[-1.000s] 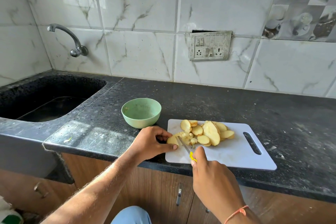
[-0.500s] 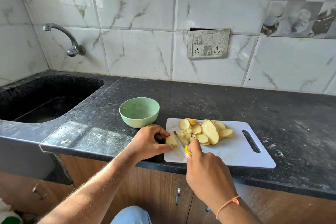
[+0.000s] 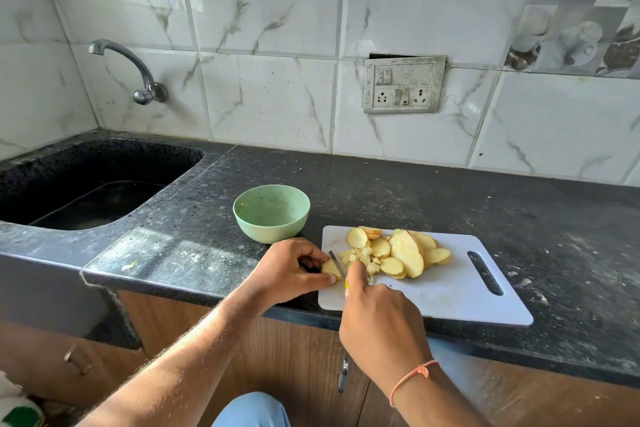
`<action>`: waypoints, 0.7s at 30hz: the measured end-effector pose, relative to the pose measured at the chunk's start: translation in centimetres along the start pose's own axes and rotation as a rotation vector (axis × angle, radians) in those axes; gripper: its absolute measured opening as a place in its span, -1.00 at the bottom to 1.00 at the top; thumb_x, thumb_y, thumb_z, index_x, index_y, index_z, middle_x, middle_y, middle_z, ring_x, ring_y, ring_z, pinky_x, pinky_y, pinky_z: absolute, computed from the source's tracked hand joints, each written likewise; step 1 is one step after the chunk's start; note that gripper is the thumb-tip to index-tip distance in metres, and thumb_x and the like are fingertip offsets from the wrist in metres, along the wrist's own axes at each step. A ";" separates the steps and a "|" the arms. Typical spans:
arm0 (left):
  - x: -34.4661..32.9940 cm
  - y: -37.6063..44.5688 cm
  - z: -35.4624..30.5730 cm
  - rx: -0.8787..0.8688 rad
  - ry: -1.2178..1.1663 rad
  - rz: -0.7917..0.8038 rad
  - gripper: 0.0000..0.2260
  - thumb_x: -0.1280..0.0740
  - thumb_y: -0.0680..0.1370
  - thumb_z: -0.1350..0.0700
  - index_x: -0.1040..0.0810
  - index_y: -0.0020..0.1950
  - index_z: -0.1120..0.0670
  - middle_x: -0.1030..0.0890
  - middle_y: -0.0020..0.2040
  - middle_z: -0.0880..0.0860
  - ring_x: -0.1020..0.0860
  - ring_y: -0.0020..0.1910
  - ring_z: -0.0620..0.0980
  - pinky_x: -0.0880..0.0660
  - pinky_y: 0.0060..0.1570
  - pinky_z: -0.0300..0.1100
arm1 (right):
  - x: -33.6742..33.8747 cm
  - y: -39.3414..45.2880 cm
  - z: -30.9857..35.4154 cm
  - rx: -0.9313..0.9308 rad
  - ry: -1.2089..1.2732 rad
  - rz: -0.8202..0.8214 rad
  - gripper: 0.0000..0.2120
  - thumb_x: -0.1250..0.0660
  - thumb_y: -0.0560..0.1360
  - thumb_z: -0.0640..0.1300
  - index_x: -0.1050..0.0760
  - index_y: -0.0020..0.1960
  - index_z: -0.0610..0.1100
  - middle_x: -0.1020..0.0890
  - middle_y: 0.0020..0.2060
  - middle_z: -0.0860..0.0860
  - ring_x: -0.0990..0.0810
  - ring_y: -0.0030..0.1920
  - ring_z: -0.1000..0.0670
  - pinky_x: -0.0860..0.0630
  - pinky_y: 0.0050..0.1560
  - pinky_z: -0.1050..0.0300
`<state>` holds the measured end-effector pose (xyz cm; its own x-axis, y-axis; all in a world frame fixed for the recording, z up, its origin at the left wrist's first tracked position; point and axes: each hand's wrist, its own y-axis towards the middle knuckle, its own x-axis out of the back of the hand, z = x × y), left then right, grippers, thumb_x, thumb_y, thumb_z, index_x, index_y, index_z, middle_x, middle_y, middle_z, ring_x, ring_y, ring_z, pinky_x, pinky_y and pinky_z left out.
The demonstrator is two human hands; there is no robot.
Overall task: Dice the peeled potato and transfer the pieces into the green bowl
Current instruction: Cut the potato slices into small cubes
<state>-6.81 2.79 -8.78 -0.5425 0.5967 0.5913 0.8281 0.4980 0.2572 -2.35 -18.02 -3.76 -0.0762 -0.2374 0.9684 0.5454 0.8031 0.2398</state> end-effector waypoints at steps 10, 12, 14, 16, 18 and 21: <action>-0.3 -0.4 -0.1 -0.029 0.010 -0.040 -0.74 -0.69 0.37 -0.03 -0.76 -0.01 -0.04 -0.67 -0.12 -0.12 -0.65 -0.14 -0.19 -0.59 -0.13 -0.30 | -0.7 -0.2 0.1 0.038 -0.005 0.083 -0.46 -0.05 0.63 -0.25 -0.02 0.59 -0.12 -0.58 -0.13 -0.07 -0.46 -0.23 -0.12 -0.33 -0.33 0.04; -0.2 -0.4 -0.1 -0.033 0.015 -0.035 -0.74 -0.69 0.37 -0.03 -0.76 0.00 -0.04 -0.67 -0.12 -0.12 -0.64 -0.13 -0.18 -0.60 -0.12 -0.27 | -0.7 -1.2 -0.2 0.044 0.017 0.096 -0.52 -0.03 0.66 -0.21 -0.03 0.56 -0.10 -0.60 -0.13 -0.06 -0.52 -0.22 -0.13 -0.35 -0.30 0.03; -0.1 -0.3 0.0 -0.031 0.007 -0.026 -0.74 -0.69 0.37 -0.04 -0.76 0.00 -0.04 -0.67 -0.10 -0.10 -0.65 -0.13 -0.17 -0.62 -0.09 -0.22 | -0.6 -2.5 -0.4 0.043 0.044 0.100 -0.61 -0.02 0.70 -0.12 -0.04 0.50 -0.06 -0.61 -0.14 -0.05 -0.58 -0.21 -0.13 -0.32 -0.36 0.06; -0.1 -0.3 0.0 -0.026 0.001 -0.023 -0.73 -0.69 0.37 -0.03 -0.76 0.01 -0.03 -0.68 -0.09 -0.09 -0.64 -0.12 -0.17 -0.63 -0.09 -0.21 | -0.4 -3.5 -0.6 0.019 0.048 0.136 -0.63 -0.02 0.71 -0.06 -0.02 0.47 -0.04 -0.58 -0.17 -0.03 -0.50 -0.25 -0.15 -0.21 -0.43 0.05; -0.1 -0.3 -0.1 -0.026 0.005 -0.023 -0.73 -0.69 0.37 -0.02 -0.76 0.01 -0.02 -0.69 -0.09 -0.08 -0.65 -0.11 -0.16 -0.62 -0.09 -0.22 | 0.1 -4.1 -0.8 -0.008 0.034 0.196 -0.64 -0.04 0.71 -0.03 0.01 0.44 -0.02 -0.63 -0.10 -0.05 -0.47 -0.22 -0.18 -0.21 -0.41 0.02; -0.1 -0.3 -0.1 -0.015 0.004 -0.023 -0.71 -0.70 0.36 -0.03 -0.76 0.02 -0.02 -0.69 -0.08 -0.10 -0.65 -0.10 -0.18 -0.62 -0.09 -0.24 | 0.8 -4.7 -1.1 -0.041 0.018 0.253 -0.70 -0.05 0.70 -0.02 0.02 0.34 0.04 -0.65 -0.10 -0.04 -0.62 -0.08 -0.21 -0.27 -0.36 -0.02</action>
<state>-7.00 2.52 -8.85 -0.5612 0.5828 0.5877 0.8173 0.5024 0.2822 -4.09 -22.57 -4.16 0.0816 -0.0417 0.9958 0.5786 0.8155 -0.0132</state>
